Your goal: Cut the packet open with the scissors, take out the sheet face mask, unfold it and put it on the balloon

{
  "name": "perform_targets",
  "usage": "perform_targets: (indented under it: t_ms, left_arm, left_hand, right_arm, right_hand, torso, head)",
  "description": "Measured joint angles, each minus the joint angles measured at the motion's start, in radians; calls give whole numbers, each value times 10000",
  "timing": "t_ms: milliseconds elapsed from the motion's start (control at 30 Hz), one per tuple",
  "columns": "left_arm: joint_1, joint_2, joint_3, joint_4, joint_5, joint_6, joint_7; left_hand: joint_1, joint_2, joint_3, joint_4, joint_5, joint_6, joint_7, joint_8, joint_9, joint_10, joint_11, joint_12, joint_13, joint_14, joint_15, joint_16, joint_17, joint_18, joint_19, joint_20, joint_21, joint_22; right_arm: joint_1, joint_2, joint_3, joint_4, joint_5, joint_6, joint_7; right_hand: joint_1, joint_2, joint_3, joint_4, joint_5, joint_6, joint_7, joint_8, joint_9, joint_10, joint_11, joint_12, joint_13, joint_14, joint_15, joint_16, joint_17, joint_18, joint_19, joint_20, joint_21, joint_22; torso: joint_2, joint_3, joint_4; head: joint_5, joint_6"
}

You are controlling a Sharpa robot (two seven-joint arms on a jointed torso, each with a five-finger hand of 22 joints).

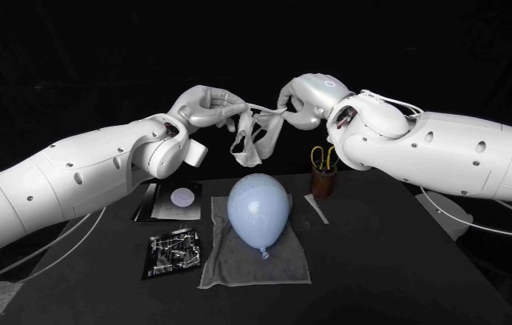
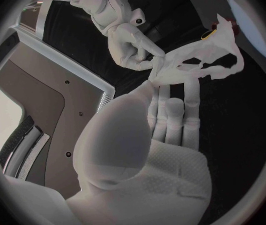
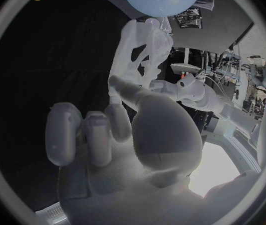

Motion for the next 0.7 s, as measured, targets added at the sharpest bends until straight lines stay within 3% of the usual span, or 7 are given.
perform_targets:
  t_ms: [133,300,367,500,700]
  left_arm:
    - [232,-59,-23,-27,-410,104,-287]
    - [496,-6,-148,-211,-967,171,-704]
    - [542,18,-171,-250,-1130,194,-855]
    - [590,59,-206,-275,-1417,273,-1138]
    - [613,92,-225,-278,-1666,370,-1426]
  left_hand:
    - [32,-58,28,28,-1,-2,-1,29,0,39,38,0,21,447,-14,206,558,-4,38,-38,105,70]
    - [-10,-119,87,87,-2,51,-53,30,0,93,-15,0,37,862,-33,391,1142,-11,72,-71,223,151]
    - [-9,-119,97,97,-2,51,-54,30,0,93,-14,0,37,932,-37,392,1261,-69,72,-72,223,164]
    - [-9,-118,97,96,-2,51,-54,30,0,93,-14,0,37,984,-49,441,1357,36,72,-72,271,179]
    - [-10,-118,125,125,-3,36,-69,29,0,144,-67,0,49,1121,-84,480,1541,37,93,-92,330,218]
  right_arm:
    - [1,16,0,-37,-91,-29,-243]
    - [26,37,7,-26,-166,-101,-433]
    - [42,35,10,-23,-173,-135,-477]
    - [102,6,22,-24,-120,-212,-511]
    - [182,-11,38,-37,143,-268,-480]
  right_hand:
    - [0,0,0,0,0,-21,17,-19,0,0,0,0,1,0,0,0,-1,0,-1,1,0,1]
    - [-39,-39,-15,14,1,-47,18,-21,0,0,0,0,0,-1,0,-1,-9,1,-1,1,0,1]
    - [-39,-39,-27,54,1,-47,18,-23,0,0,0,0,-2,-1,0,-4,-9,0,-2,2,0,1]
    - [-80,-80,-45,126,1,-79,48,-37,-1,0,0,-24,-4,-1,0,-7,-8,0,-2,2,-60,0]
    - [-90,-90,-28,227,2,-115,12,-38,1,0,0,49,-9,-1,0,-9,-6,0,-18,17,22,-4]
  torso:
    - [0,2,0]
    - [0,2,1]
    - [1,0,0]
    - [5,-5,-6]
    - [5,-12,-8]
  head:
    - [-6,-9]
    - [-26,-8]
    - [-28,6]
    - [-35,18]
    - [-43,31]
